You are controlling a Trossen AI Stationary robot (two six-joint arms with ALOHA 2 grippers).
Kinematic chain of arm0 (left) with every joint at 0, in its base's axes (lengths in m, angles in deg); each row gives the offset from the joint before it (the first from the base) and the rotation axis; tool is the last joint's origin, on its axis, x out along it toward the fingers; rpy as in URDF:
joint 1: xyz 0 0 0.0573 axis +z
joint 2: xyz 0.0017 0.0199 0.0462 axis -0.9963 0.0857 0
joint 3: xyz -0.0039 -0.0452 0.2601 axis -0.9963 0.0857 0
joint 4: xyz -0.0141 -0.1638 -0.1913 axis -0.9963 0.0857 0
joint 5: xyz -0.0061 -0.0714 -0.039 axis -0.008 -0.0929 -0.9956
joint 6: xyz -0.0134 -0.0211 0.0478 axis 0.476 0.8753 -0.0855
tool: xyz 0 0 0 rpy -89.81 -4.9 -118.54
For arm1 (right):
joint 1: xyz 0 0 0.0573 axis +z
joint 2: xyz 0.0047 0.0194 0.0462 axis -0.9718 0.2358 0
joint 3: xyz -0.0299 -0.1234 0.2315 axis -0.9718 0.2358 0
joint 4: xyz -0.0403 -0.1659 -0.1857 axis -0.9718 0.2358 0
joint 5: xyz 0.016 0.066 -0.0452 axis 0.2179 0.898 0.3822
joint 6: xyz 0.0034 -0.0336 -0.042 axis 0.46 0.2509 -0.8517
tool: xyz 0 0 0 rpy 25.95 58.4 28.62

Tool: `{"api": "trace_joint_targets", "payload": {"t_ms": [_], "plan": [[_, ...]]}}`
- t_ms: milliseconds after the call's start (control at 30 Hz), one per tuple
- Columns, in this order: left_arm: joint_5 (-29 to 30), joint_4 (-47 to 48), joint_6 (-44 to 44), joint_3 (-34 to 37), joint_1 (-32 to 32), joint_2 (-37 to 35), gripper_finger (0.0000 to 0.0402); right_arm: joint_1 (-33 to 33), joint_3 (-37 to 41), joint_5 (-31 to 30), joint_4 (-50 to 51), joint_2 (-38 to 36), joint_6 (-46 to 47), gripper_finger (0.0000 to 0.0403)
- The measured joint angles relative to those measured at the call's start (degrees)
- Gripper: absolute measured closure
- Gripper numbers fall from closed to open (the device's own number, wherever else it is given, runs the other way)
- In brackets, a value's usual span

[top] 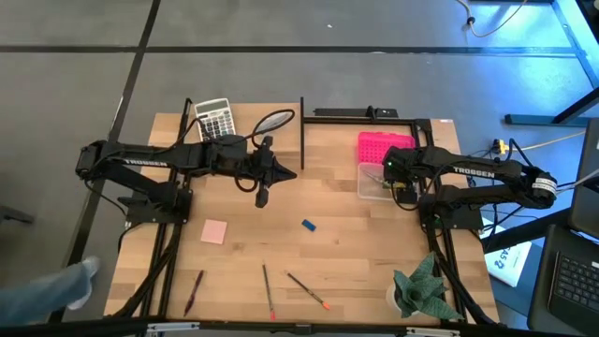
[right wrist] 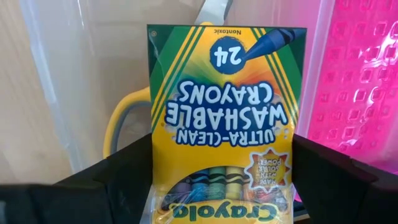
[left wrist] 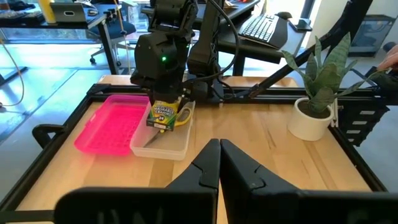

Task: Pack school essentials
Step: Put the yellow crayon box into the pink supply box

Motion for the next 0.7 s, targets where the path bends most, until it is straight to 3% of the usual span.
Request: {"api": "trace_joint_targets", "payload": {"t_ms": [167,333,433,700], "plan": [[1.1,0.0,0.0,0.0,0.0,0.0,0.0401,0.0,0.0,0.0,-0.1,0.0,0.0,0.007],[15.4,0.0,0.0,0.0,0.6,0.0,0.0401,0.0,0.0,0.0,-0.9,0.0,0.1,0.007],[20.3,0.0,0.0,0.0,0.5,0.0,0.0401,0.0,0.0,0.2,-1.0,0.0,0.1,0.007],[21.4,0.0,0.0,0.0,0.5,0.0,0.0401,0.0,0.0,1.4,-1.1,0.0,0.0,0.007]]}}
